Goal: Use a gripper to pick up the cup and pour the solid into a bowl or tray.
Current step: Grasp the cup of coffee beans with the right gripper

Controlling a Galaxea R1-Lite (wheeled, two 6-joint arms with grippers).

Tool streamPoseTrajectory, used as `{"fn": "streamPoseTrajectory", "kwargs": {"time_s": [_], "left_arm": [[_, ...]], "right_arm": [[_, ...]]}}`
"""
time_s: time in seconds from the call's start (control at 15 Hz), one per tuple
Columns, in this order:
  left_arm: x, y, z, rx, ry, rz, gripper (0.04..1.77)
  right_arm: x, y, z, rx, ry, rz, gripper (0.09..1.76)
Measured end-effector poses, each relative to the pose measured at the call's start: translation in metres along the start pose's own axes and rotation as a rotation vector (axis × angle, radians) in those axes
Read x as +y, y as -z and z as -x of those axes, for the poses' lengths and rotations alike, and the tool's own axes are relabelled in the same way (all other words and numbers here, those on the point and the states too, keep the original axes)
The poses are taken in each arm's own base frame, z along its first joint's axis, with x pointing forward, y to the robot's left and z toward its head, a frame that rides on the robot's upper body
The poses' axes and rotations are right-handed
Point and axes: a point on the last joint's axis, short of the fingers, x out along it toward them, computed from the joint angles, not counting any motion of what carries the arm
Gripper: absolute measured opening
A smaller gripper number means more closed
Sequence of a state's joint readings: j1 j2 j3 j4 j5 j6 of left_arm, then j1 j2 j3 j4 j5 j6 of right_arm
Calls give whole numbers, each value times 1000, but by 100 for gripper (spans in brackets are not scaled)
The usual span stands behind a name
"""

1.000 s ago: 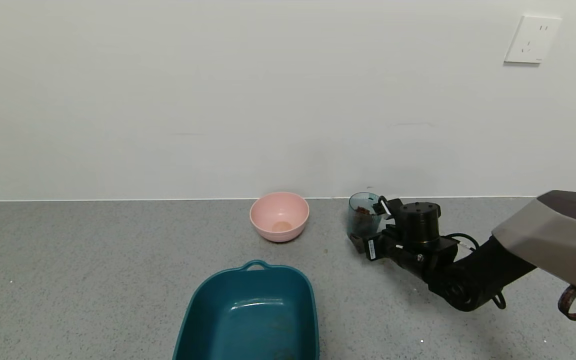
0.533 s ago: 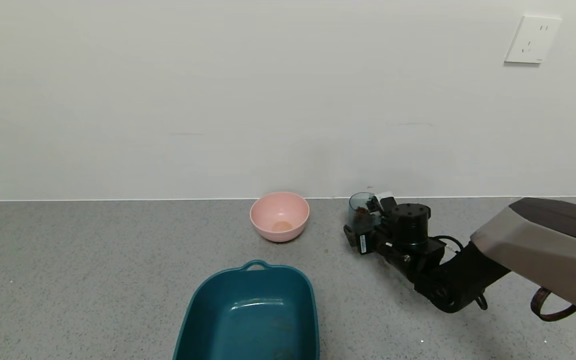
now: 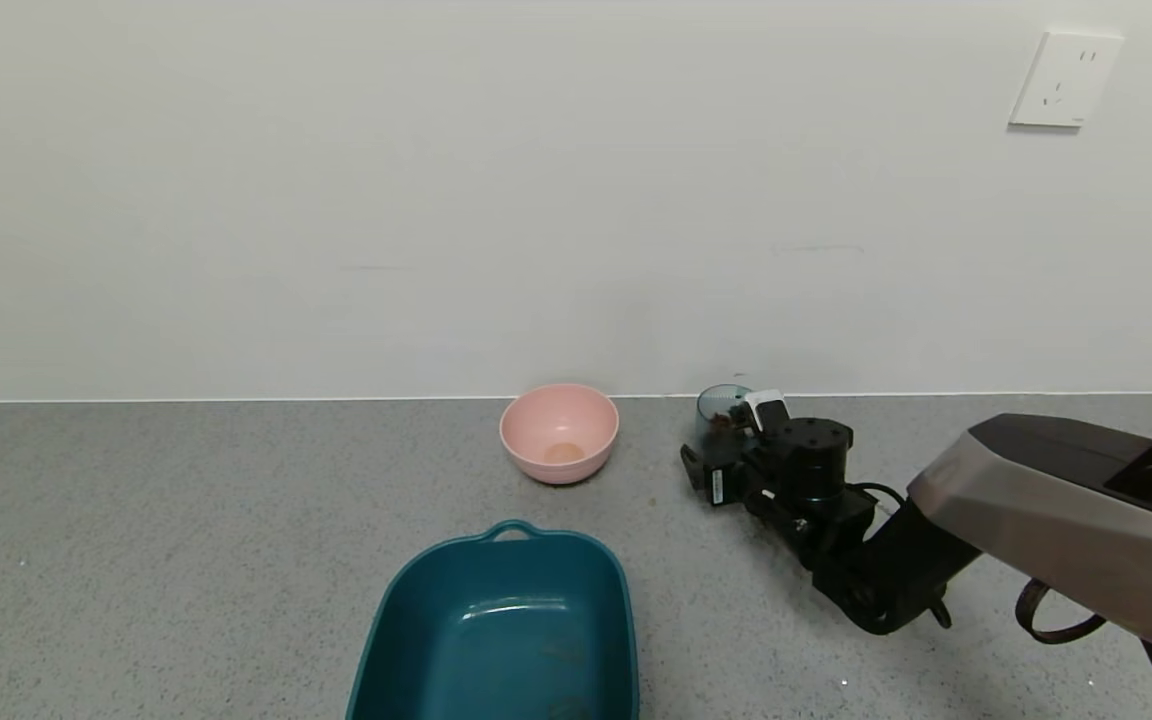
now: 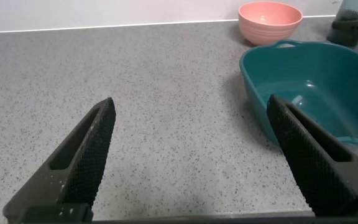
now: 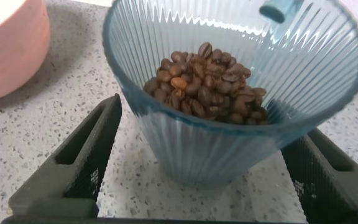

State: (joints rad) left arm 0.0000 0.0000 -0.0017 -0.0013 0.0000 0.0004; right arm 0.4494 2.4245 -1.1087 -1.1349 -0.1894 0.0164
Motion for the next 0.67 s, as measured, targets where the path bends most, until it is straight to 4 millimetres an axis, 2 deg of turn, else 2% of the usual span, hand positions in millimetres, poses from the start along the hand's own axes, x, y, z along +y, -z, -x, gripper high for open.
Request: {"fn": "streamPoseTrajectory", "kwargs": {"time_s": [0.53, 0.67], "left_arm": [[0, 0, 0, 0, 0, 0, 175], [0, 0, 0, 0, 0, 0, 175]], "right_arm": [[0, 4, -3, -13, 1, -3, 171], [0, 4, -3, -16, 0, -4, 141]]}}
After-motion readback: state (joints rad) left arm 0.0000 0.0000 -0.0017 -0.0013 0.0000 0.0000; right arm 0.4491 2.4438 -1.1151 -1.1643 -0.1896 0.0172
